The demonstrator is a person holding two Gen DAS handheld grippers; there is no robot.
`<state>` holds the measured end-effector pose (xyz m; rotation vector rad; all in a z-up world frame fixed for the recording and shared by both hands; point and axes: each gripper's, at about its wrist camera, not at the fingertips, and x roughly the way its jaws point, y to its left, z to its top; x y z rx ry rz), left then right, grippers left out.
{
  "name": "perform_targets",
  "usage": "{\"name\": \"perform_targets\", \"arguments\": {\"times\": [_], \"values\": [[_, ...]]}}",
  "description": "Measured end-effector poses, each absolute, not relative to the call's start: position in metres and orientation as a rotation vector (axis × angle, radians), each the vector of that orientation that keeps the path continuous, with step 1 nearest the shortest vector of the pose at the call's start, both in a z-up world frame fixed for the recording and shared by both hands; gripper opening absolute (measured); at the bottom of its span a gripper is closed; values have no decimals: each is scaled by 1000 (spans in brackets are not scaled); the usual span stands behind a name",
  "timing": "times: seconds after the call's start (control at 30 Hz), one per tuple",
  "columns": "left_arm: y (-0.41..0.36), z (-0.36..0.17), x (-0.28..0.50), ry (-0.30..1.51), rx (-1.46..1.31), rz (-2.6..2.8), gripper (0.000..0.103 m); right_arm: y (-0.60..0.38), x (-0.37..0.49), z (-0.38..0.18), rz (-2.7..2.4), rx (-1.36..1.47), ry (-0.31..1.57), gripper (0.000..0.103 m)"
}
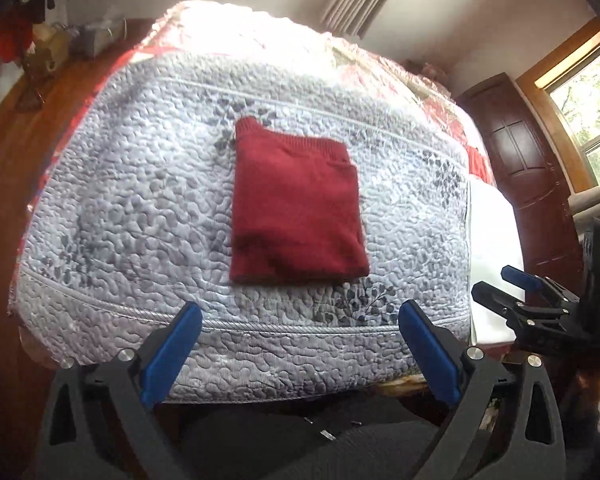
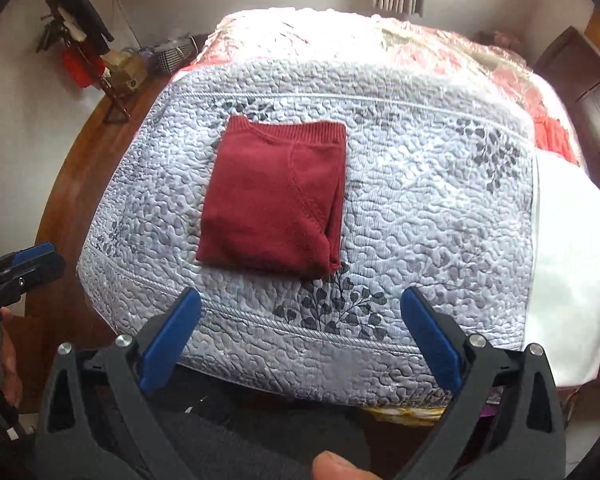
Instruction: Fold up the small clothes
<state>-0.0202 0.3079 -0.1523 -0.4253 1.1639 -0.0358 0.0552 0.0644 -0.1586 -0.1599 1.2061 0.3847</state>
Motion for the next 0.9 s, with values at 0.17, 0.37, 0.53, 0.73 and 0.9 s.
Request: {"name": "perform_targets", "arguments": {"times": [0.17,0.37,0.53,0.73,0.9], "values": [[289,-96,-36,1100,-431,-2,99,59,31,-97,366,-175,1114,100],[271,-69,-44,1070,-434,-31,99,59,12,-56,357,-195,1048,100],[259,-65,-49,1071,-396,-49,99,58,2,-44,347,-200,1027,100],[255,-62,-52,1068,-368,-48,99,57,-7,-37,336,-204,1013,100],[251,-61,-55,1079,-348,-60,99,54,-9,-36,320,-194,1014,100]]}}
